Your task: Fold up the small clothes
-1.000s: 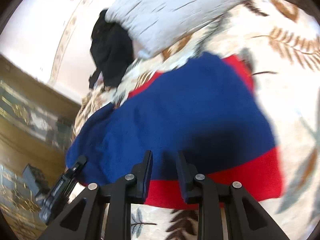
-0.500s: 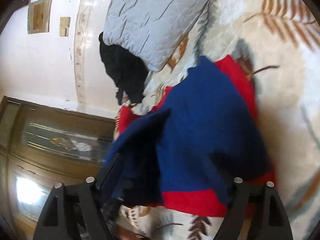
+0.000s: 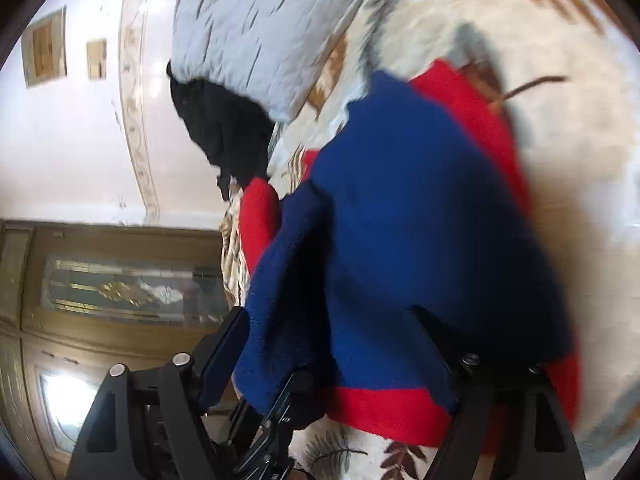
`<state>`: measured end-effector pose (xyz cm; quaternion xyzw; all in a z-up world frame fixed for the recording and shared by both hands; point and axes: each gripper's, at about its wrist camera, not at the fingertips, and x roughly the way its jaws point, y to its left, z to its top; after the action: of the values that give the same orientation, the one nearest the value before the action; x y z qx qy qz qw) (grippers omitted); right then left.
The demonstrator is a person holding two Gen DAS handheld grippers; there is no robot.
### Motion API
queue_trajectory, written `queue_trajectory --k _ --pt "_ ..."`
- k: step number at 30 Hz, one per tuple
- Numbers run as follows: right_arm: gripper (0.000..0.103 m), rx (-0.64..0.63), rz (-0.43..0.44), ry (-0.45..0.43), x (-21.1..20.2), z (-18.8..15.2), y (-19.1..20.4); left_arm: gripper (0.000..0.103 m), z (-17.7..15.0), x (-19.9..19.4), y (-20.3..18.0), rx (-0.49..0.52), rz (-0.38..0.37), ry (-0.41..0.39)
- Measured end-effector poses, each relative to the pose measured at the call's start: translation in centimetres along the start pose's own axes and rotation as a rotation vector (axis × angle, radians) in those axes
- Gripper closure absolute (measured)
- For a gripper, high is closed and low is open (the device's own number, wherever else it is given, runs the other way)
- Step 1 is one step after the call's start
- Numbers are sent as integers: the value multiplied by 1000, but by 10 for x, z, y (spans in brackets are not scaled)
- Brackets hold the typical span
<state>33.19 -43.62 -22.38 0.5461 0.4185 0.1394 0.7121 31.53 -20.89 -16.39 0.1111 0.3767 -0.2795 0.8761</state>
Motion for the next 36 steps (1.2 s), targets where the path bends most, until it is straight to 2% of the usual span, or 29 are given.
queue_trajectory --k 5,13,17,20,21,23,24,26,27,28,30,31,32,34,36 --pt "21 19 4 -61 -35 5 -13 78 5 3 -19 28 10 7" --pt "21 55 10 -72 -57 9 -28 78 27 11 -47 24 -16 14" --pt "21 68 26 -93 -72 13 -35 78 48 -5 -57 -9 -52 -48" --pt "21 78 55 -110 -83 17 -40 78 56 -22 -70 -21 -116 -115" --pt "21 84 65 -116 -85 19 -42 78 57 -22 -76 -5 -131 -128" --pt "21 90 77 -122 -87 20 -43 77 51 -7 -97 70 -106 -106" --pt "21 92 80 -124 -88 21 -43 76 47 8 -104 85 -86 -66" --pt "21 99 74 -127 -89 23 -45 71 34 54 -104 58 -72 110" --pt "21 103 72 -128 -88 23 -46 71 29 61 -101 44 -74 129" --pt "21 110 71 -130 -89 23 -48 62 28 50 -100 50 -99 73" --pt "21 120 69 -136 -92 25 -52 46 31 30 -99 66 -166 76" --pt "21 122 66 -139 -92 26 -53 41 31 22 -98 74 -183 77" --pt "21 123 64 -141 -92 27 -54 41 30 11 -97 92 -186 65" --pt "22 129 62 -145 -89 29 -55 41 26 -14 -90 147 -151 24" --pt "24 124 63 -143 -86 29 -52 41 25 -25 -78 162 -108 4"
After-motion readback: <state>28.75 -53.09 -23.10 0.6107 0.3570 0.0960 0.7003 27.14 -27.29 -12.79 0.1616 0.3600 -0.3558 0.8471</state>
